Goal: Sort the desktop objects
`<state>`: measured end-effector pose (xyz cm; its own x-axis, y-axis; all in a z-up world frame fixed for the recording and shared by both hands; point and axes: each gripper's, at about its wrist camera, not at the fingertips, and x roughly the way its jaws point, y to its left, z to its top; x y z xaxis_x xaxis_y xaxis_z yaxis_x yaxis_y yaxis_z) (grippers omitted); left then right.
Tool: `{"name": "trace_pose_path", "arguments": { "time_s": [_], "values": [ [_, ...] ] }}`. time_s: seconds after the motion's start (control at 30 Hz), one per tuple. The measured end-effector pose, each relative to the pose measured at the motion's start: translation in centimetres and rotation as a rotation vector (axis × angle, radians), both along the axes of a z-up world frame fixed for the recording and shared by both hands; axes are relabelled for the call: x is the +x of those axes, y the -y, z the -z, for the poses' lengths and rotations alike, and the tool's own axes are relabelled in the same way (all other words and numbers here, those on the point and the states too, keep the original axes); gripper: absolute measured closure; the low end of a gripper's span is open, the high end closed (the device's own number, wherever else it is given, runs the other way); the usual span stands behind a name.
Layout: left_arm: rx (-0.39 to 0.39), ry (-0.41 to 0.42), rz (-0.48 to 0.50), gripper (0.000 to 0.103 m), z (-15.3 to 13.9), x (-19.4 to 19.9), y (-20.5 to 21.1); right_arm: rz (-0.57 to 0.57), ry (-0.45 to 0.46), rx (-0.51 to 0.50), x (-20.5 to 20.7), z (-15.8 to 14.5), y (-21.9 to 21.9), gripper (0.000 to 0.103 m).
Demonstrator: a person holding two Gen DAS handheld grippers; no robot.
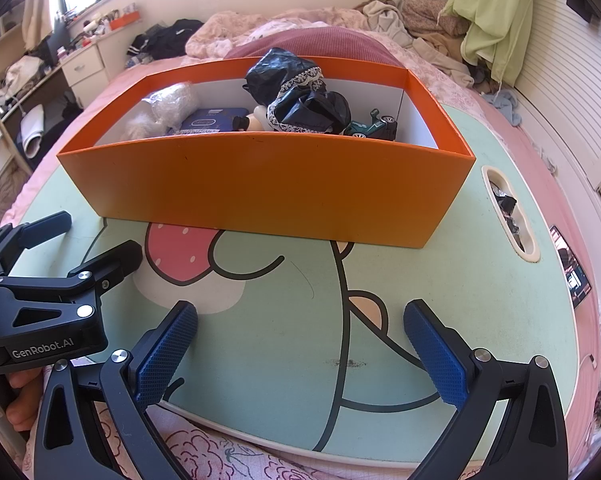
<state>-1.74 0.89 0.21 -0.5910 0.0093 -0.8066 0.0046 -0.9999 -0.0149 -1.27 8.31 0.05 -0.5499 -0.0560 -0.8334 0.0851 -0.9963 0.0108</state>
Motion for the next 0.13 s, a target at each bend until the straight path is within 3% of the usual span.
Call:
{"name": "trace_pose_path", "arguments": {
  "time_s": [0.13],
  "values": [
    [0.0,-0.002,0.001,0.0,-0.05,-0.06,0.04,0.0,0.0,0.0,0.02,-0.02,-0.01,0.0]
  ]
}}
